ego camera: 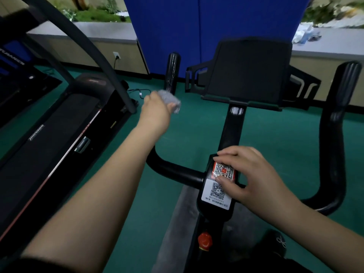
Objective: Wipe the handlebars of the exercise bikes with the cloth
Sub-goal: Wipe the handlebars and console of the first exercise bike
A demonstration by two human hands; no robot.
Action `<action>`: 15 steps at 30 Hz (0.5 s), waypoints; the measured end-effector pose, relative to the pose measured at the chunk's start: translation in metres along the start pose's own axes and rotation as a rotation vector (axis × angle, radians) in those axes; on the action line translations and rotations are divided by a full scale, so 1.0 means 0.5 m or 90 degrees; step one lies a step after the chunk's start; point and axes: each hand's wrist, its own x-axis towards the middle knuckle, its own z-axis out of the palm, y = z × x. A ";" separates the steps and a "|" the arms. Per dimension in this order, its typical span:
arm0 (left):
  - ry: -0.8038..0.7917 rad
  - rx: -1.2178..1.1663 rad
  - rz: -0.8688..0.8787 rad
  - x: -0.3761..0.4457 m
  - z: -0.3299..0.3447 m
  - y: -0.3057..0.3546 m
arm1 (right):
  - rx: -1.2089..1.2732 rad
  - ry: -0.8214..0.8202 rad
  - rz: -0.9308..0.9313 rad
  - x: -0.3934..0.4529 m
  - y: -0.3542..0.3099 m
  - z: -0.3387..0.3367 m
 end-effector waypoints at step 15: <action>0.009 -0.134 0.082 0.170 -0.033 0.111 | 0.003 0.023 -0.018 0.005 0.002 0.010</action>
